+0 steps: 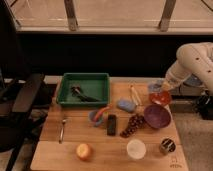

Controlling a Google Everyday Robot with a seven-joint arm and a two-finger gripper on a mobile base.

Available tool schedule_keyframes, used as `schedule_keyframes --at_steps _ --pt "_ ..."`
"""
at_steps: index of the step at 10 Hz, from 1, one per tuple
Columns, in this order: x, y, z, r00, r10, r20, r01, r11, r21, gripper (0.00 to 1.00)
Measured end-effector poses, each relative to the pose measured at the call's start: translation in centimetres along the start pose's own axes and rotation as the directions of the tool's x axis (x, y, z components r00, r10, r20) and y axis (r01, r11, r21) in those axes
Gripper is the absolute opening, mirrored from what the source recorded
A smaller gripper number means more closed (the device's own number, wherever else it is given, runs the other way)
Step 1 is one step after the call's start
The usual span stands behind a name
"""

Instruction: Place towel in red bowl

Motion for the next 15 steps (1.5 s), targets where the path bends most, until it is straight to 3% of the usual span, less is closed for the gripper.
schedule_keyframes --at_steps 6,7,12,13,15 --pt "-0.2 0.0 0.1 1.0 0.0 -0.001 0.0 1.0 -0.002 0.0" --pt "0.1 -0.5 0.5 1.0 0.017 -0.016 -0.017 1.0 -0.01 0.0" --pt "1.7 -2.1 5.8 0.996 0.072 -0.055 -0.077 0.993 -0.086 0.0" --pt "1.7 -2.4 6.5 0.995 0.084 -0.051 -0.088 0.992 -0.093 0.03" --pt "3.4 -2.8 8.0 0.99 0.125 -0.062 -0.131 0.986 -0.104 0.22"
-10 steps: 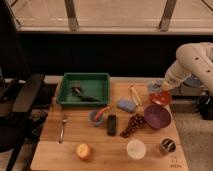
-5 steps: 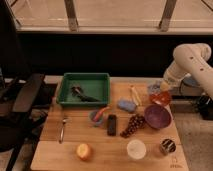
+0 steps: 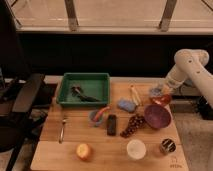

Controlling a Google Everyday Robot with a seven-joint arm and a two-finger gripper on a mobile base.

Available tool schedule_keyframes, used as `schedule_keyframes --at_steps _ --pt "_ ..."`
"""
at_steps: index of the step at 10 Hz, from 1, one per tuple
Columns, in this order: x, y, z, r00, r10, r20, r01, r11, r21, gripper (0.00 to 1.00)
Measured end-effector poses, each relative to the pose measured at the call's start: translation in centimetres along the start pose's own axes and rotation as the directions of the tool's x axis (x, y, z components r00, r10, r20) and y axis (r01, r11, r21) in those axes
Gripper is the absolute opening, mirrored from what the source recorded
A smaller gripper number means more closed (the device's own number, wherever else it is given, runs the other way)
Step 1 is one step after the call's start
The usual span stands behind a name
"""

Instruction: Place towel in red bowl

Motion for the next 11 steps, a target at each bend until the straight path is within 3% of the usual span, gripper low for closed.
schedule_keyframes --at_steps 3,5,6,7,11 --pt "1.5 -0.7 1.1 0.997 0.053 0.059 -0.056 0.997 0.044 0.54" --pt "1.9 -0.6 1.6 0.993 0.064 0.103 -0.073 0.993 0.094 0.72" --pt "1.8 -0.6 1.9 0.99 0.065 0.125 -0.082 0.987 0.14 0.79" --pt "1.8 -0.8 1.8 0.989 0.07 0.134 -0.091 0.984 0.156 0.8" --pt "1.5 -0.8 1.7 0.988 0.07 0.139 -0.091 0.984 0.156 0.8"
